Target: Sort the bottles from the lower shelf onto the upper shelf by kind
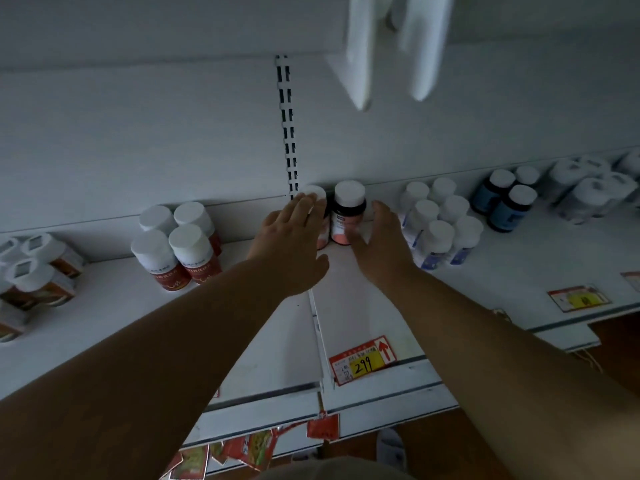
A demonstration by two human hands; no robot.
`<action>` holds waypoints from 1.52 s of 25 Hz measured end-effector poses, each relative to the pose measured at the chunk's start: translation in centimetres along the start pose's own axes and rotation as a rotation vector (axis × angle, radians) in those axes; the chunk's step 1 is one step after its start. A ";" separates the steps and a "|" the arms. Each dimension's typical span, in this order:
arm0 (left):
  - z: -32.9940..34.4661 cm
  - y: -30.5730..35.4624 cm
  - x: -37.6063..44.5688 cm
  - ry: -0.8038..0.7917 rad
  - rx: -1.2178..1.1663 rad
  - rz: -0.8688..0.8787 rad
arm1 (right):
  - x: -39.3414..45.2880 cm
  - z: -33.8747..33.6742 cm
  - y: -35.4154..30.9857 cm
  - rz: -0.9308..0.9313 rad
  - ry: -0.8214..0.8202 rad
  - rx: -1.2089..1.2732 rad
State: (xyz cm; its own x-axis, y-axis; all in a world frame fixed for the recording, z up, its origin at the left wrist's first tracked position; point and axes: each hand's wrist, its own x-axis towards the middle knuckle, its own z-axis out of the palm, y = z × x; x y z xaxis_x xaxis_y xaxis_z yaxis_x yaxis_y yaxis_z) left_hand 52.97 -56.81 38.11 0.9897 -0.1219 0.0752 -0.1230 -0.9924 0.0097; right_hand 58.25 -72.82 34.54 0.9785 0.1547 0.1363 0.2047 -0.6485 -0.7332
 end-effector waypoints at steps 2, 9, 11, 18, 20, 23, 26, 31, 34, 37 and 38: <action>-0.4 0.6 -0.9 0.107 -0.058 0.018 | -2.6 -1.2 -0.6 -0.119 0.049 -0.041; 2.0 9.5 -9.7 0.187 -0.312 -0.022 | -9.5 -8.8 0.4 -0.260 0.069 -0.091; 2.7 13.1 -11.8 0.189 -0.386 -0.027 | -12.2 -10.6 1.4 -0.292 0.040 -0.066; 10.5 24.2 -18.2 0.000 -0.484 -0.237 | -21.1 -13.4 11.6 -0.185 -0.292 -0.036; 13.8 25.3 -18.6 -0.076 -0.465 -0.264 | -22.9 -11.4 15.1 -0.143 -0.310 -0.034; 19.6 25.3 -17.8 -0.120 -0.437 -0.292 | -23.0 -7.2 20.3 -0.085 -0.302 -0.021; 26.0 24.4 -16.1 -0.105 -0.421 -0.306 | -22.1 -1.9 26.0 -0.004 -0.289 -0.040; 36.2 22.0 -14.4 -0.132 -0.401 -0.320 | -20.2 10.0 35.0 0.233 -0.332 -0.019; 40.5 20.4 -13.7 -0.141 -0.388 -0.339 | -17.2 16.1 37.7 0.315 -0.247 -0.011; 44.1 19.2 -12.5 -0.130 -0.416 -0.378 | -13.4 20.8 39.8 0.373 -0.108 0.109; 45.0 18.8 -12.4 -0.127 -0.415 -0.380 | -12.0 21.9 40.2 0.389 -0.071 0.164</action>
State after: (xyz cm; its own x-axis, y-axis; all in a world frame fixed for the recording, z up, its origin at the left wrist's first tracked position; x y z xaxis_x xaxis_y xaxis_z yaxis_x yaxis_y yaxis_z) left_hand 41.70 -74.85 -7.48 0.9679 0.2148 -0.1305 0.2498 -0.8796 0.4049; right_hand 54.16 -84.45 -11.15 0.9768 -0.0235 -0.2128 -0.1912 -0.5426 -0.8179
